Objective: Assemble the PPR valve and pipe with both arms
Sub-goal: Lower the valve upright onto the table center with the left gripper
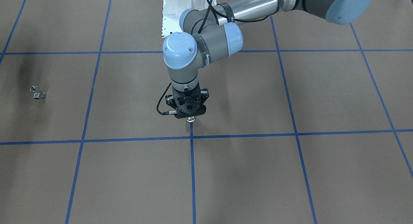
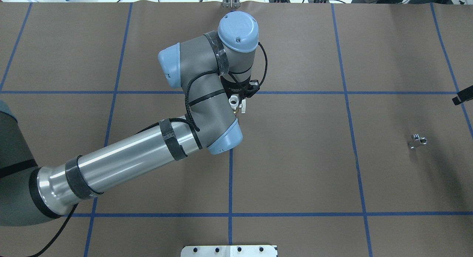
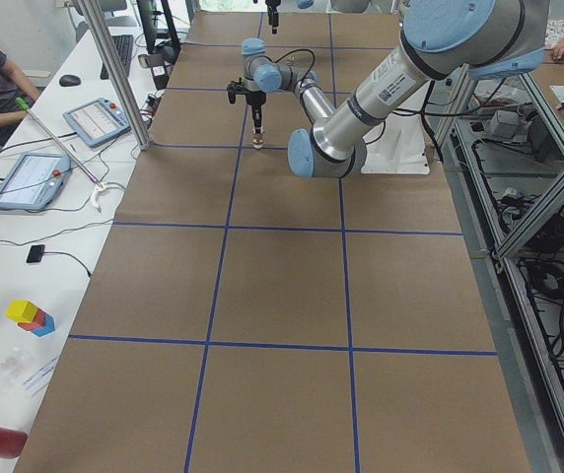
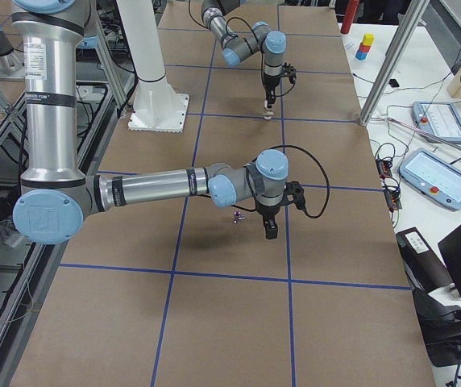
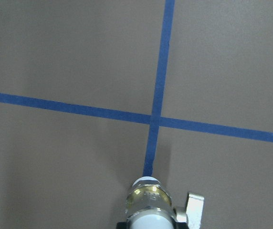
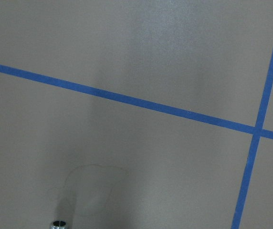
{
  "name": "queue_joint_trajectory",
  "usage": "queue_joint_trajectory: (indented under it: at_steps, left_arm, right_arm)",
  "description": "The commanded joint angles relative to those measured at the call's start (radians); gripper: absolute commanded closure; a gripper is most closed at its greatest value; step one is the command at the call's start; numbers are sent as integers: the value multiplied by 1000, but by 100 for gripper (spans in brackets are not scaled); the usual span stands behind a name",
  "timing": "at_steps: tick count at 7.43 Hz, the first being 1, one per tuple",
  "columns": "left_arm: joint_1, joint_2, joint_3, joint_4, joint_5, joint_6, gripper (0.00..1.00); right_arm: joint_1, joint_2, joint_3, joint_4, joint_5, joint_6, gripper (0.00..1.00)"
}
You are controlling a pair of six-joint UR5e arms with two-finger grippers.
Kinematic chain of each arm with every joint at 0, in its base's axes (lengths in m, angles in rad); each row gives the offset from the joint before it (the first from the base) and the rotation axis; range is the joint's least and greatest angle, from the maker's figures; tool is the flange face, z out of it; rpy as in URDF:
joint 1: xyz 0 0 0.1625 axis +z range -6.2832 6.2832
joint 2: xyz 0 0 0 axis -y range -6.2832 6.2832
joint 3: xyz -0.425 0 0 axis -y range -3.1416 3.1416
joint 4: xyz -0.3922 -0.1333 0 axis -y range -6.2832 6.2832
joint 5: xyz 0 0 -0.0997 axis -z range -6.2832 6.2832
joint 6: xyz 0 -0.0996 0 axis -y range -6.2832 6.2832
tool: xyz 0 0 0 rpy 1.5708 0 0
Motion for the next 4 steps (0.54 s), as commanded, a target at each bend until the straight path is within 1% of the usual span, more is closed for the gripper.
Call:
queue_joint_trajectory:
  at_steps: [1,3,4]
  left_arm:
    - [0,0,1,-9,0,-2,51]
    - [0,5,0,-8,0,-2,45]
    - [-2,5,0,-4,0,-2,45]
  right_arm:
    - [0,0,-1,-1,0,0,0]
    - [0,3,-1,-1,0,0,0]
    - [0,3,-1,-1,0,2,0]
